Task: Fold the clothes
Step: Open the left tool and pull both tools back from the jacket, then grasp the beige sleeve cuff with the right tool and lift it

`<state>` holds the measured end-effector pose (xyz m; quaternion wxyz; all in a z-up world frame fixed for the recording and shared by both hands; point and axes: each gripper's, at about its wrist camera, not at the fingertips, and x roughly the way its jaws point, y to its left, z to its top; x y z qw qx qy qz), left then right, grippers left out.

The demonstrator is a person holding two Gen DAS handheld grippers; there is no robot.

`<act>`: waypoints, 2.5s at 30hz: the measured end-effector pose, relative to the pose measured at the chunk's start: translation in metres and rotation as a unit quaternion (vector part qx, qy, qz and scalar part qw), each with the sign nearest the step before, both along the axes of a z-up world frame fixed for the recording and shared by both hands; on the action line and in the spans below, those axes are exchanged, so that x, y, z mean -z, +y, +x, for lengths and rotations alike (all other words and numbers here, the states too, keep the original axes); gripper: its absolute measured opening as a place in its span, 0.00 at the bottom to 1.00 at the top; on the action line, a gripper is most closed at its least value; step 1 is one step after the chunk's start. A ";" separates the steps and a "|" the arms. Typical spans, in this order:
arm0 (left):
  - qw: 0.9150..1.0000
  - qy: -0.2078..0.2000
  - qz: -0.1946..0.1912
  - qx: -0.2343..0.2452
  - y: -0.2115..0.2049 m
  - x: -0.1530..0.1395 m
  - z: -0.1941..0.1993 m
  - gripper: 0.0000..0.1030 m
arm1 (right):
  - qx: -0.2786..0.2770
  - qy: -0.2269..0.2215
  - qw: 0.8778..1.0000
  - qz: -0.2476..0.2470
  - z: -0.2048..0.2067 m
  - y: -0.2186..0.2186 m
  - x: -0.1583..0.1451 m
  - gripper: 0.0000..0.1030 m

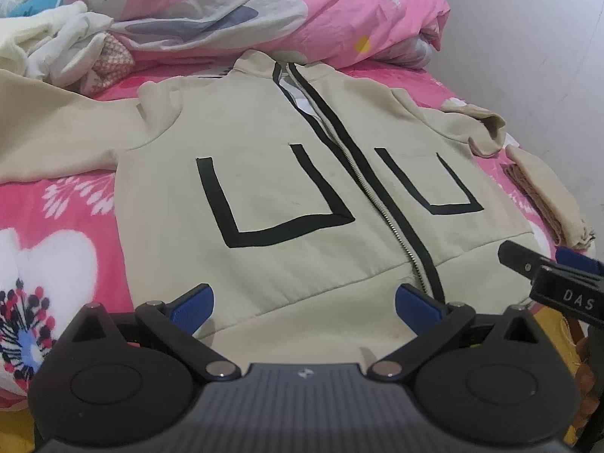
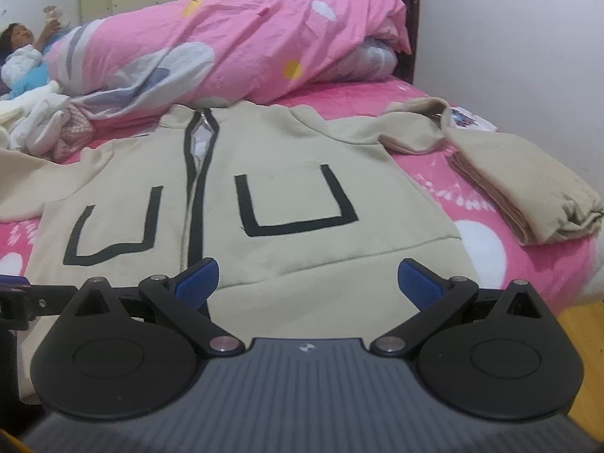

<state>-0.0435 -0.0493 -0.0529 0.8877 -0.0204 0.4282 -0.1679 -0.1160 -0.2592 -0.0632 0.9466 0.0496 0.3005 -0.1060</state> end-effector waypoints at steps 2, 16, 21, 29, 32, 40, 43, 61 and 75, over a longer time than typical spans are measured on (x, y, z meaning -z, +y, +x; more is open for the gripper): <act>1.000 0.003 0.003 0.000 0.000 0.002 0.003 1.00 | -0.006 -0.005 1.000 0.004 0.004 -0.001 0.002 0.99; 1.000 -0.011 0.011 -0.001 -0.009 0.014 0.034 1.00 | -0.059 -0.057 0.996 0.028 0.051 -0.017 0.010 0.99; 1.000 -0.023 -0.019 -0.001 -0.009 0.015 0.050 1.00 | -0.050 -0.046 0.998 0.009 0.076 -0.024 0.022 0.99; 0.998 -0.055 -0.026 -0.003 -0.022 0.009 0.087 1.00 | -0.065 0.011 0.998 -0.004 0.103 -0.021 0.063 0.99; 0.997 -0.076 -0.021 0.006 -0.030 -0.001 0.101 1.00 | -0.064 0.007 0.998 0.002 0.101 -0.021 0.068 0.99; 0.997 -0.079 -0.013 -0.007 -0.059 -0.013 0.145 1.00 | -0.066 0.004 0.998 0.012 0.100 -0.025 0.072 0.99; 0.996 -0.084 -0.008 0.001 -0.072 -0.008 0.155 1.00 | -0.068 0.005 0.998 0.013 0.101 -0.026 0.072 0.99; 0.994 -0.077 0.033 0.068 -0.108 0.042 0.174 1.00 | -0.106 0.008 0.992 0.061 0.116 -0.069 0.034 0.99; 0.993 -0.087 0.031 0.077 -0.106 0.046 0.173 1.00 | 0.003 0.019 0.994 -0.106 0.300 -0.194 -0.006 0.79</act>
